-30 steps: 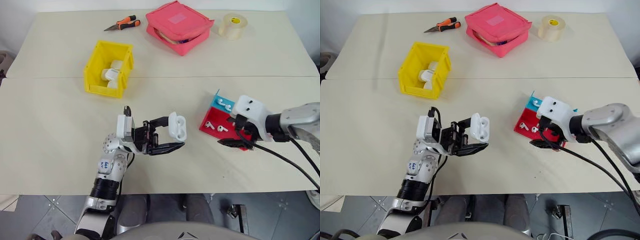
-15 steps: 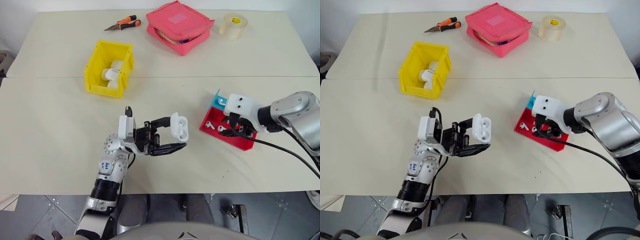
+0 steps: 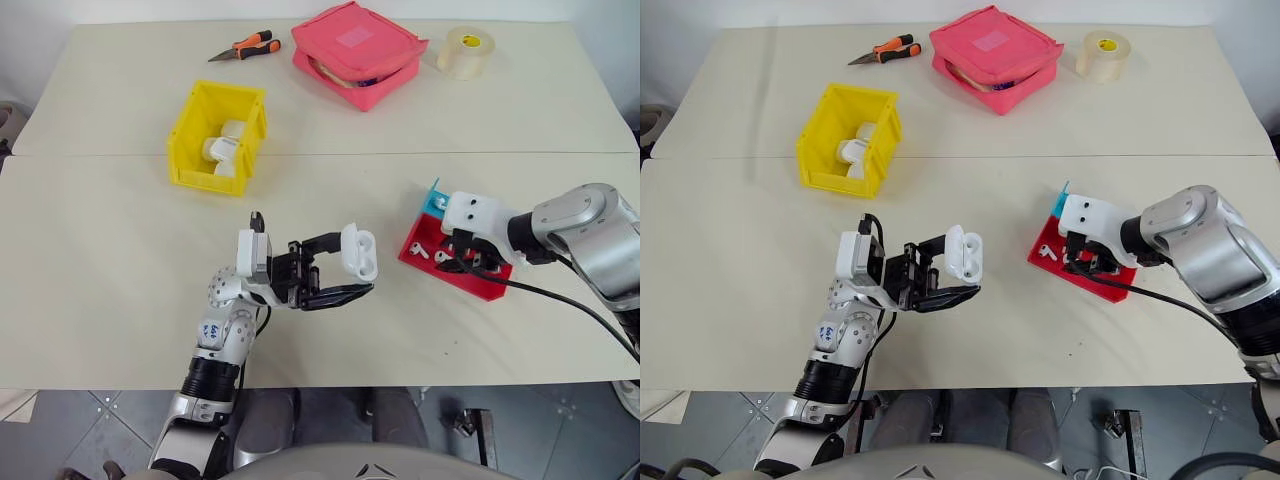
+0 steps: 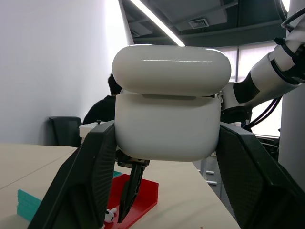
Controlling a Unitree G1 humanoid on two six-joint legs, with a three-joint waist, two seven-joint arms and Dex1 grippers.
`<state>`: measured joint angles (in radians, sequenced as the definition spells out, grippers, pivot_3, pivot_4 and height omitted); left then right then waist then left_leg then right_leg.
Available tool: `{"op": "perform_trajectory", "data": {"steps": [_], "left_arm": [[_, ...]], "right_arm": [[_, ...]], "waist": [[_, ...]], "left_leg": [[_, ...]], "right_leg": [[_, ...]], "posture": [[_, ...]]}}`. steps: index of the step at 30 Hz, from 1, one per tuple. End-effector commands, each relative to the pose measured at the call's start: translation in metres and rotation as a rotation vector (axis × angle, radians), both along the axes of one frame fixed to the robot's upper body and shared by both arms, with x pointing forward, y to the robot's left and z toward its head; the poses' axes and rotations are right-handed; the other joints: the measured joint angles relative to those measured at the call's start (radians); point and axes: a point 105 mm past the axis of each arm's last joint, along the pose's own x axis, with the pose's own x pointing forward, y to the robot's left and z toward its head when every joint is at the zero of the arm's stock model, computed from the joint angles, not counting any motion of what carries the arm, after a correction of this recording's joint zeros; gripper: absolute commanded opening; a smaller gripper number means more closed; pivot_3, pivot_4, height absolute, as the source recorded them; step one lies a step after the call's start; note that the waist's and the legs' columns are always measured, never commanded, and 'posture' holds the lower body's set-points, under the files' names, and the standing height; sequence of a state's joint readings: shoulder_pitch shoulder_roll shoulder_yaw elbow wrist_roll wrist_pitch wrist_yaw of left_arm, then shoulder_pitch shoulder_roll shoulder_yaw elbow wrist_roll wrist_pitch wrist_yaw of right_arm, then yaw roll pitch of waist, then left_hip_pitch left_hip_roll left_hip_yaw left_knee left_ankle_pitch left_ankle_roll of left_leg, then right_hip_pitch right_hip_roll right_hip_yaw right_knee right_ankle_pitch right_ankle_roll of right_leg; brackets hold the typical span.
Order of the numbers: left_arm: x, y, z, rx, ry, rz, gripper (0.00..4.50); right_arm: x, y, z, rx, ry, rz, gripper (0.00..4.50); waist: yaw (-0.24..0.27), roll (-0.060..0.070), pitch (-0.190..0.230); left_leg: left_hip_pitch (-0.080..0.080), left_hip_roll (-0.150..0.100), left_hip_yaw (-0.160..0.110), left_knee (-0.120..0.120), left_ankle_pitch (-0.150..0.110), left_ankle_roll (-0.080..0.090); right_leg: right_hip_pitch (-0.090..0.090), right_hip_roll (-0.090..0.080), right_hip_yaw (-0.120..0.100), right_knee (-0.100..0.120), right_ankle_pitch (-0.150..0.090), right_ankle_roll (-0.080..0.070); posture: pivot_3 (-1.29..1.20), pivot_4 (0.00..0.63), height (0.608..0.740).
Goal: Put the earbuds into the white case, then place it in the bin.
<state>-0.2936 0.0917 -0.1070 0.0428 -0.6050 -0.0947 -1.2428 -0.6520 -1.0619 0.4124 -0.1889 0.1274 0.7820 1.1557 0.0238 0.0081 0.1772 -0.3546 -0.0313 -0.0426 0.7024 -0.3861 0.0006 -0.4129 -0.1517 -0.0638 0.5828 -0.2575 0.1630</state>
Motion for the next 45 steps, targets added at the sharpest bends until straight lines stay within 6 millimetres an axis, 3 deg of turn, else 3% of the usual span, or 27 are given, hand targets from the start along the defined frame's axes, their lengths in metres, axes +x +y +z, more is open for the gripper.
{"op": "perform_trajectory", "data": {"steps": [1,4,9,20,24,30,37,45], "left_arm": [[-0.007,-0.001,0.007,-0.011,-0.038,-0.008,2.75],[-0.007,-0.001,0.008,-0.011,-0.038,-0.004,2.75],[-0.006,-0.001,0.008,-0.012,-0.039,0.000,2.75],[-0.008,-0.001,0.008,-0.008,-0.034,-0.020,2.75],[-0.008,-0.001,0.007,0.005,-0.032,-0.047,2.75],[-0.004,0.005,0.010,0.017,-0.020,-0.057,2.75],[-0.002,0.008,0.012,0.044,-0.012,-0.071,2.75],[-0.002,0.010,0.015,0.056,0.007,-0.074,2.75]], "right_arm": [[0.001,0.001,0.001,-0.015,-0.014,0.018,2.19],[0.001,-0.001,-0.001,-0.032,-0.007,0.020,1.82],[0.001,-0.005,-0.003,-0.050,-0.006,0.018,0.44],[-0.001,-0.005,0.007,0.003,-0.043,-0.009,0.44],[-0.017,-0.002,0.034,0.217,-0.105,0.023,0.44],[-0.047,0.004,0.054,0.568,-0.244,0.017,0.44],[-0.077,0.034,0.095,1.135,-0.391,0.063,0.44],[-0.090,0.073,0.113,1.483,-0.320,0.096,0.44]], "waist": [[-0.001,0.000,0.000],[0.000,0.000,0.000],[0.000,0.000,0.000],[0.001,0.000,0.000],[0.004,0.000,0.000],[0.003,0.000,0.000],[0.000,0.000,0.000],[-0.001,0.000,0.000]], "left_leg": [[0.000,0.000,0.000,0.000,0.000,0.000],[0.000,0.000,0.000,0.000,0.000,0.000],[0.000,0.000,0.000,0.000,0.000,0.000],[0.000,0.000,0.000,0.000,0.000,0.000],[0.000,0.000,-0.001,0.000,0.000,0.000],[0.001,0.000,0.000,0.001,0.000,0.000],[0.002,0.001,0.000,0.001,0.000,-0.001],[0.002,0.000,-0.001,0.001,0.000,-0.001]], "right_leg": [[0.000,0.000,0.000,0.000,0.000,0.000],[0.000,0.000,0.000,0.000,0.000,0.000],[0.000,0.000,0.000,0.000,0.000,0.000],[0.000,0.000,0.000,0.000,0.000,0.000],[0.000,0.000,0.000,0.000,0.000,0.000],[0.001,0.000,-0.001,0.001,0.000,0.000],[0.001,0.001,0.000,0.002,0.000,0.000],[0.001,0.001,0.001,0.003,0.000,0.000]], "posture": [[0.00,0.150,0.740],[0.00,0.150,0.740],[0.00,0.150,0.740],[0.00,0.150,0.740],[0.00,0.150,0.740],[0.00,0.150,0.740],[0.00,0.150,0.740],[0.00,0.150,0.740]]}}
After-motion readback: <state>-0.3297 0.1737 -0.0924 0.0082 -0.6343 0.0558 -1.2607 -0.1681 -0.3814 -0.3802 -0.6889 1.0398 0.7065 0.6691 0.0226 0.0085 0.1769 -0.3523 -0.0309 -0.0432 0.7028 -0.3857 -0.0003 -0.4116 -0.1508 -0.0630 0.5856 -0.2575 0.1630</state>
